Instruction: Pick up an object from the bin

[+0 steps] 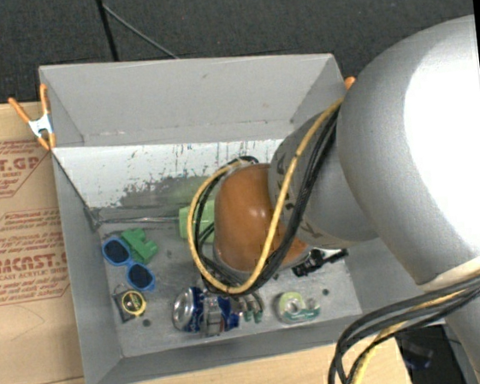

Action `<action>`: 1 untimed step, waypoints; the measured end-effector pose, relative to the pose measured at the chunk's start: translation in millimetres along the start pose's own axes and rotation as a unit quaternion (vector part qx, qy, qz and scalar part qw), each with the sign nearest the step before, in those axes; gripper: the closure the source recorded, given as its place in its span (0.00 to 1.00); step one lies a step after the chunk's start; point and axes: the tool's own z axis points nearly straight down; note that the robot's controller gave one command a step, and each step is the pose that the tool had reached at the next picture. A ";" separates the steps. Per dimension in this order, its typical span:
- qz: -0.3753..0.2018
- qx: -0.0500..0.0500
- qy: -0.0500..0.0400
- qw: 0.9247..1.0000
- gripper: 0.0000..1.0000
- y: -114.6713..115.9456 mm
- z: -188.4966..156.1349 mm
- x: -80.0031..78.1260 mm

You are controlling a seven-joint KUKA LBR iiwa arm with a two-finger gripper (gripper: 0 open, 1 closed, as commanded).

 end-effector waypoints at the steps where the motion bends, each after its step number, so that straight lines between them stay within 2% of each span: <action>1: 0.000 -0.001 -0.003 1.000 1.00 1.1 -66.6 -1.4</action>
Offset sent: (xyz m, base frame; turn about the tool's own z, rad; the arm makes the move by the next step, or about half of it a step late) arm 0.0000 0.0001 0.0633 0.0000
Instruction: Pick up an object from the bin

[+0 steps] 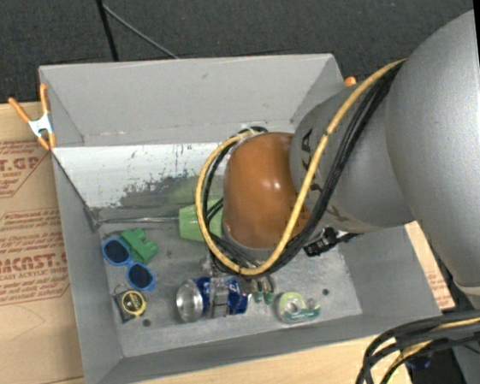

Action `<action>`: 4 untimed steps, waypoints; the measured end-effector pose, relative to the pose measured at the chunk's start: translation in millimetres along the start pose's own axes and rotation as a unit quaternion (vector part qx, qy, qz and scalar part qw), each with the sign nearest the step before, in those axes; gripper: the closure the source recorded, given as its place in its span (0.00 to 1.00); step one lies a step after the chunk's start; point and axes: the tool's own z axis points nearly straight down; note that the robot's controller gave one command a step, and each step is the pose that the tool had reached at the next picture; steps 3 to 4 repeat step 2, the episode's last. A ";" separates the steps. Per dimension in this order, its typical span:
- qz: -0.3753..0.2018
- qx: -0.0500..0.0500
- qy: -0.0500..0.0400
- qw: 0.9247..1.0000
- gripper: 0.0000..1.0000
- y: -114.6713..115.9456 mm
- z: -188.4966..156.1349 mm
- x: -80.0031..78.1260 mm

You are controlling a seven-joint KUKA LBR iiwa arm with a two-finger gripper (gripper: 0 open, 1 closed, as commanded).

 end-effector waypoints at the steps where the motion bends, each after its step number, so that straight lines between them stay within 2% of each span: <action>1: 0.000 0.000 0.001 1.000 1.00 0.7 -29.8 -1.2; 4: -0.001 0.001 0.002 1.000 1.00 1.0 -35.2 -1.3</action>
Offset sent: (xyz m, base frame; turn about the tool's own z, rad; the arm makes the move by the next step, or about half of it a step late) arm 0.0001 -0.0001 0.0285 0.0000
